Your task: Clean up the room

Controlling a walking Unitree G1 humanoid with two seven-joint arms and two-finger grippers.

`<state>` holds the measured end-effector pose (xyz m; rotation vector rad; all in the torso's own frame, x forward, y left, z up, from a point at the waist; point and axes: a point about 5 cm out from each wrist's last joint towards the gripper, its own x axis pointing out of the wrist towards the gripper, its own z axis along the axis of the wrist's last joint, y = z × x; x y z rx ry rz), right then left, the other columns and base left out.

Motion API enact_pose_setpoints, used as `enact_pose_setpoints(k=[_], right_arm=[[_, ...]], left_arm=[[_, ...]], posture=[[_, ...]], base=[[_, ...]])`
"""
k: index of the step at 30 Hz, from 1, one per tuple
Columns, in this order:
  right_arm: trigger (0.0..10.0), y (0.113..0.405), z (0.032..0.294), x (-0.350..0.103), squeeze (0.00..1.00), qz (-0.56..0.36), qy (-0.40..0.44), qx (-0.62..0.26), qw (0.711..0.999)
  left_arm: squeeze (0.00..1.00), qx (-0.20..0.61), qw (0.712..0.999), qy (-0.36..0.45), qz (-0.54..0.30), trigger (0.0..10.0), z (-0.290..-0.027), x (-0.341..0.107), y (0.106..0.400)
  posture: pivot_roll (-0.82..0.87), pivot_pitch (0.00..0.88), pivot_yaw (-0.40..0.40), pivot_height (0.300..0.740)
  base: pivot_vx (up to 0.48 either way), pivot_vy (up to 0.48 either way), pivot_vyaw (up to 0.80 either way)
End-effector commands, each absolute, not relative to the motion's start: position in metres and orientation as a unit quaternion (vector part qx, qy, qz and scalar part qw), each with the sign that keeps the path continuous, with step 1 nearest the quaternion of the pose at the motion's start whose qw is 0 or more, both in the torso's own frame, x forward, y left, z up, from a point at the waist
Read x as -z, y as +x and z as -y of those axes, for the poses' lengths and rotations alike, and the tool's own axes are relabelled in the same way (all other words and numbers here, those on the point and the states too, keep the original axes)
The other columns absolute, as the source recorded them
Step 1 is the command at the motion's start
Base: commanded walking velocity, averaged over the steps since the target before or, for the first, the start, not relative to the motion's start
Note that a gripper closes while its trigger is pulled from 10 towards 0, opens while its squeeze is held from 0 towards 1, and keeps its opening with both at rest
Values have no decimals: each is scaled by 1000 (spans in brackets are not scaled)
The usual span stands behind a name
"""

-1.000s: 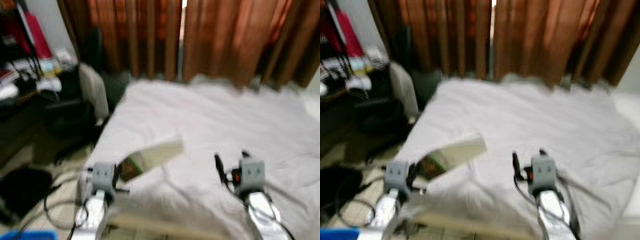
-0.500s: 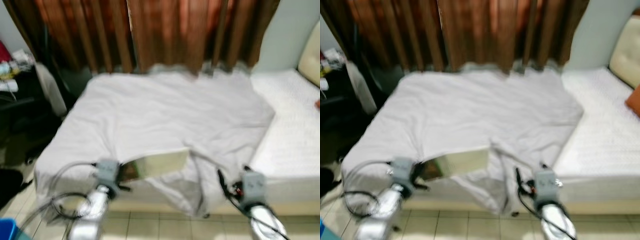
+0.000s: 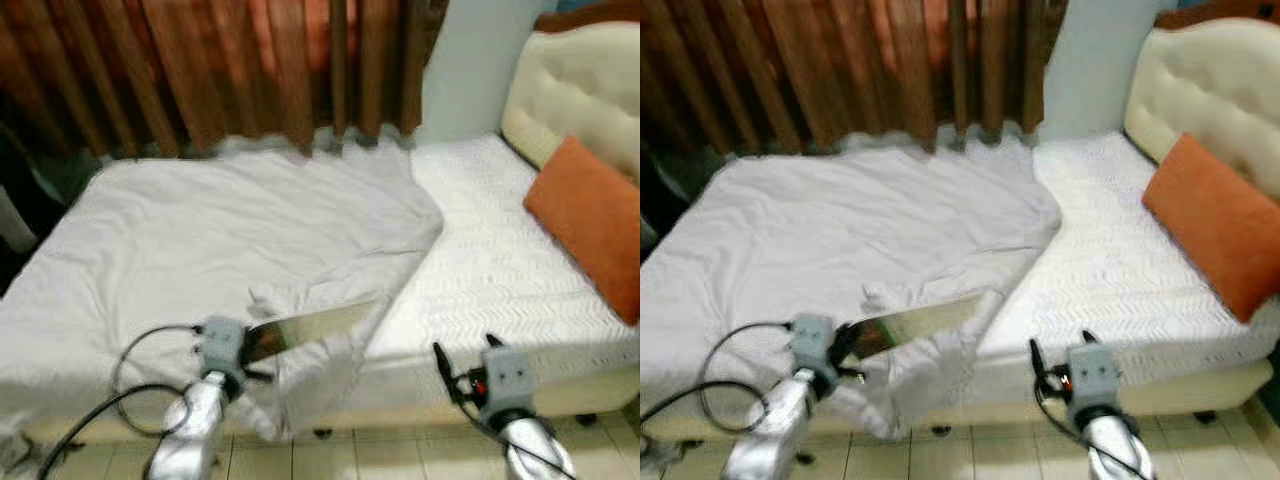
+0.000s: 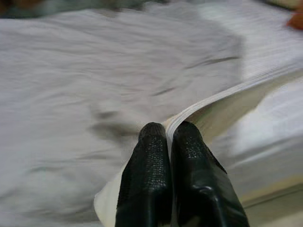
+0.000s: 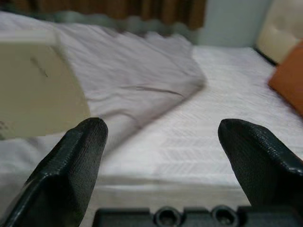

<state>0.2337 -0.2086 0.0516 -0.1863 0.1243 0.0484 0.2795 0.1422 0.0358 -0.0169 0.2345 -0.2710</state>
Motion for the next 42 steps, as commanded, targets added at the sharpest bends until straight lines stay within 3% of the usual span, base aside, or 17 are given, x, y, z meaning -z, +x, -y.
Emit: enact_pose_setpoints(k=[1, 32, 35, 37, 42], right_arm=[[10000, 237, 202, -55, 0, -54, -89, -34, 994], [10000, 227, 203, -55, 0, -61, -74, -36, 995], [10000, 216, 206, -54, 0, -73, -63, -31, 995], [10000, 197, 215, -49, 0, -102, -58, -34, 993], [10000, 203, 216, -47, 0, -113, -75, -65, 989]], left_arm=[[0, 126, 988, 2, -91, 10000, -151, -47, 286], [0, 136, 987, -5, -84, 10000, -151, -48, 291], [0, 154, 985, -8, -72, 10000, -147, -48, 275], [0, 156, 986, -15, -56, 10000, -147, -51, 251], [0, 182, 983, 4, -23, 10000, -130, -58, 253]], posture=[[-116, 0, 55, 740], [-139, 0, 60, 740], [-139, 0, 35, 740], [-108, 0, -29, 740], [-85, 0, -82, 740]], base=[[270, -394, 0], [285, -382, 0], [295, -376, 0], [296, -375, 0], [296, -375, 0]])
